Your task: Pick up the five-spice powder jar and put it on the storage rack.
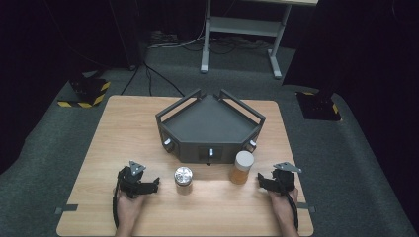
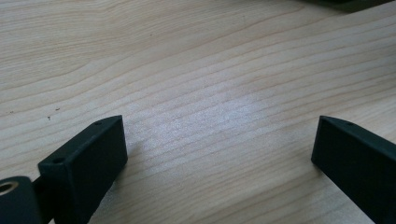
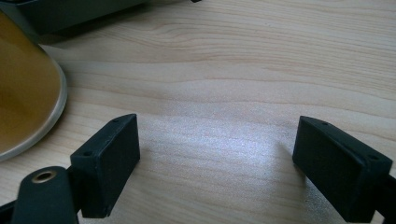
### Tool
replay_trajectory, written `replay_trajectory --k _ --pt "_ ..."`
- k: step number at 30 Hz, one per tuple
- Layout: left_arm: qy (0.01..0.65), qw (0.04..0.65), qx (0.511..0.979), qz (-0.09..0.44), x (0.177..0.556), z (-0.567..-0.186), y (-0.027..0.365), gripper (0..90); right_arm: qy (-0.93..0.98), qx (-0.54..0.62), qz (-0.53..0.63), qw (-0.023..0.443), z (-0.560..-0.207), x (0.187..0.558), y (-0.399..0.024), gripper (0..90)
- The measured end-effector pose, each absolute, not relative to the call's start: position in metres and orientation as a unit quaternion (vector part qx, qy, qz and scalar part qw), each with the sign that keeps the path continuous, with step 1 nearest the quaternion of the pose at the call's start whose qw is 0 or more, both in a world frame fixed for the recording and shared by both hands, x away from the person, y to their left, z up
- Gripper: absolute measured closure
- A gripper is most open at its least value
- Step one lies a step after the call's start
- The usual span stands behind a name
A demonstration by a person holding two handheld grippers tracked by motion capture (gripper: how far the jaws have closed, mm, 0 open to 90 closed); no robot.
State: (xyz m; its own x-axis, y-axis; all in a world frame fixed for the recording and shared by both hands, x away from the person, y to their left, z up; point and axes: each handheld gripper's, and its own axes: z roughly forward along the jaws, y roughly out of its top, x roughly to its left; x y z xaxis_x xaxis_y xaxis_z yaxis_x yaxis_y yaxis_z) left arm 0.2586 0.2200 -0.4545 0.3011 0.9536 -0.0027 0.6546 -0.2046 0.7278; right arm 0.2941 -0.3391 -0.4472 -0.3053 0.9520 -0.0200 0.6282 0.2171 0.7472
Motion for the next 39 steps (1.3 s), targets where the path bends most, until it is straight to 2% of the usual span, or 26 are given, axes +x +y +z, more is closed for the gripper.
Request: replay_trajectory --k 22,39 --pt "0.545 0.321 0.739 0.234 0.2584 -0.4546 0.22 4.0 0.739 0.534 0.326 0.249 -0.4472 0.2941 -0.3391 14.7" --pt "0.546 0.319 0.743 0.221 0.2657 -0.4509 0.2188 0.2 0.74 0.534 0.325 0.248 -0.447 0.2944 -0.3391 14.4"
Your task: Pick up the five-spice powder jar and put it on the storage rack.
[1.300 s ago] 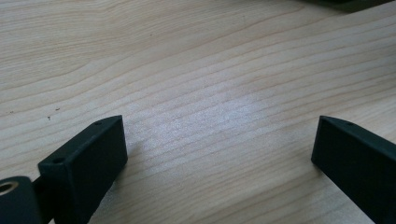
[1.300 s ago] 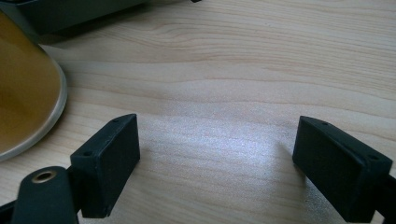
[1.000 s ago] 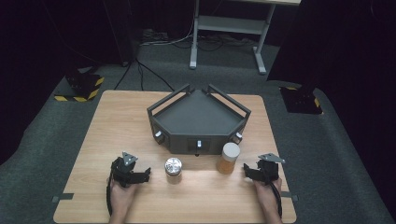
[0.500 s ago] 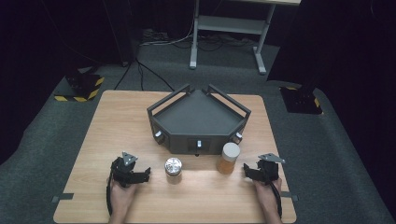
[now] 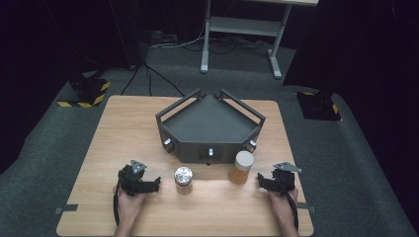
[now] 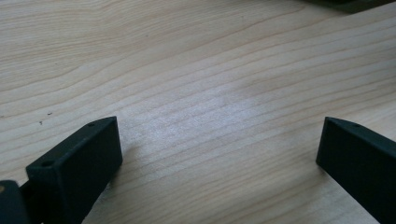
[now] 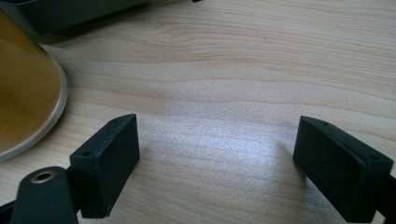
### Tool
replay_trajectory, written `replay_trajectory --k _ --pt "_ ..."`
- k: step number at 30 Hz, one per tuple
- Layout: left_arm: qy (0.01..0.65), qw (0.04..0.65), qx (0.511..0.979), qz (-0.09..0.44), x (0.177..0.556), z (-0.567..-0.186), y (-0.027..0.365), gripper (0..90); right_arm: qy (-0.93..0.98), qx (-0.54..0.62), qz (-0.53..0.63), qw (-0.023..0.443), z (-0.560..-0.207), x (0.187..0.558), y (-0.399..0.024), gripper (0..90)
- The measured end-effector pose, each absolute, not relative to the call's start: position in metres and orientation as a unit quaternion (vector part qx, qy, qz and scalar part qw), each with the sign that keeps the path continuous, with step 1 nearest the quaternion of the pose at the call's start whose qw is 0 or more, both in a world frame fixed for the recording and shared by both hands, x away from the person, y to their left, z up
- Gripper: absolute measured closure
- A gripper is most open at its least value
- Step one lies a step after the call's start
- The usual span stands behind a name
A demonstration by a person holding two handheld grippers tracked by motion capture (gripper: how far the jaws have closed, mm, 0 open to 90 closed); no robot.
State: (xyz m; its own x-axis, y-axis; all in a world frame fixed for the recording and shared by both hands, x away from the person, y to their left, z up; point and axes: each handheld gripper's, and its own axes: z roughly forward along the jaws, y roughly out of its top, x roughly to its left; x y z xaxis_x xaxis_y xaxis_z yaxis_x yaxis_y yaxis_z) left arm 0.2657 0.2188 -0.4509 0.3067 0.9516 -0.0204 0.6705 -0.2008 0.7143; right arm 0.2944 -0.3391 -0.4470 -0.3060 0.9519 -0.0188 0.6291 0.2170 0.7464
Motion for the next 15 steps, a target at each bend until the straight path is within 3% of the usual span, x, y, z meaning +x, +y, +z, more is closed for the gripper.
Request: replay_trajectory --k 6,15 --pt "0.527 0.335 0.749 0.221 0.2577 -0.4449 0.2214 0.1 0.74 0.534 0.325 0.248 -0.447 0.2943 -0.3391 14.4" --pt "0.471 0.349 0.79 0.179 0.2567 -0.4418 0.2262 0.3 0.74 0.534 0.325 0.248 -0.447 0.2944 -0.3392 14.3"
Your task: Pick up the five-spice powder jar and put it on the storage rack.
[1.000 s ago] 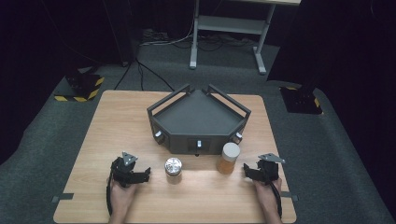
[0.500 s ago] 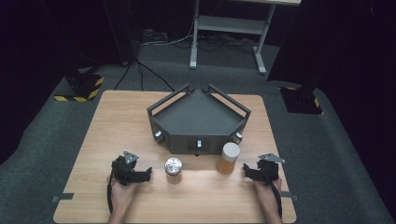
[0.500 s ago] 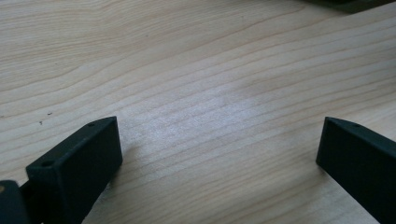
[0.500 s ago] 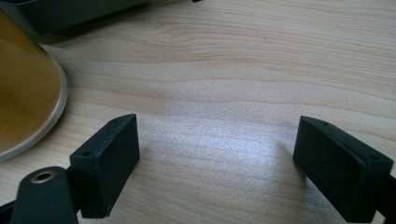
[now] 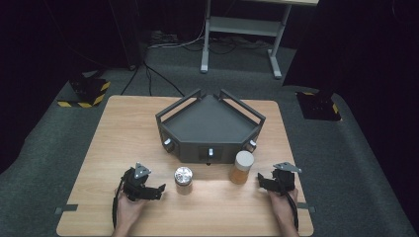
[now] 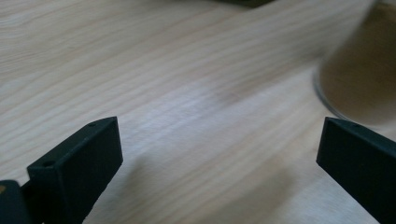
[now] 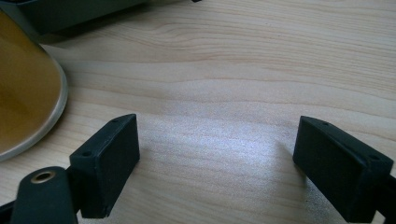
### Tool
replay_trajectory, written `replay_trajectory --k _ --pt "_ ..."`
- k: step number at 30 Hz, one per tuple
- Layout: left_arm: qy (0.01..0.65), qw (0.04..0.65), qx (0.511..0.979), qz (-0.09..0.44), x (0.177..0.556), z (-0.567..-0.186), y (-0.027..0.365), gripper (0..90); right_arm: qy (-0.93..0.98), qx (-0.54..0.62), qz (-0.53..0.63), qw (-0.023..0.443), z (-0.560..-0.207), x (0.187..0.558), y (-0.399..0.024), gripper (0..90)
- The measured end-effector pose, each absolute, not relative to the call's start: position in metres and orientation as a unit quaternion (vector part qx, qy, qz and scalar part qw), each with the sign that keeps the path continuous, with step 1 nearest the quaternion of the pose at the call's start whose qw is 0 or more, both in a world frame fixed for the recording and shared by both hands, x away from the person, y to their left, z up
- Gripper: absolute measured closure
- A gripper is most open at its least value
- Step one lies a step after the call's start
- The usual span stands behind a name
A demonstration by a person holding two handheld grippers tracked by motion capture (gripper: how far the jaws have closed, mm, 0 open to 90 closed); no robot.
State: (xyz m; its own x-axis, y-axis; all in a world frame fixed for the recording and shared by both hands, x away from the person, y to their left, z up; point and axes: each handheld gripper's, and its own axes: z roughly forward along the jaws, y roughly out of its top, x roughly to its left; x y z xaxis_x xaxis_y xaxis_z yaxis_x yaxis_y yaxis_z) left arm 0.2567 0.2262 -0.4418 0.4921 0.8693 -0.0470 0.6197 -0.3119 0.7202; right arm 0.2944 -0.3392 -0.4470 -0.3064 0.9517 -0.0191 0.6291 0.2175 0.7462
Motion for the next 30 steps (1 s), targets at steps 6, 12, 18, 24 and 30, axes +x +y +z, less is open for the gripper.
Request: replay_trajectory --k 6,12,18,24,30 --pt "0.434 0.346 0.815 0.165 0.254 -0.44 0.217 0.3 0.741 0.533 0.325 0.247 -0.447 0.295 -0.339 14.0" --pt "0.401 0.35 0.832 0.157 0.251 -0.437 0.202 0.4 0.741 0.533 0.325 0.247 -0.447 0.295 -0.339 14.0" --pt "0.385 0.355 0.839 0.15 0.252 -0.437 0.189 1.0 0.741 0.533 0.325 0.247 -0.447 0.295 -0.339 14.0" --pt "0.378 0.357 0.842 0.144 0.256 -0.439 0.175 1.6 0.741 0.533 0.325 0.247 -0.447 0.295 -0.339 14.0" --pt "0.373 0.354 0.843 0.155 0.255 -0.44 0.164 4.1 0.741 0.533 0.325 0.247 -0.447 0.295 -0.339 14.0"
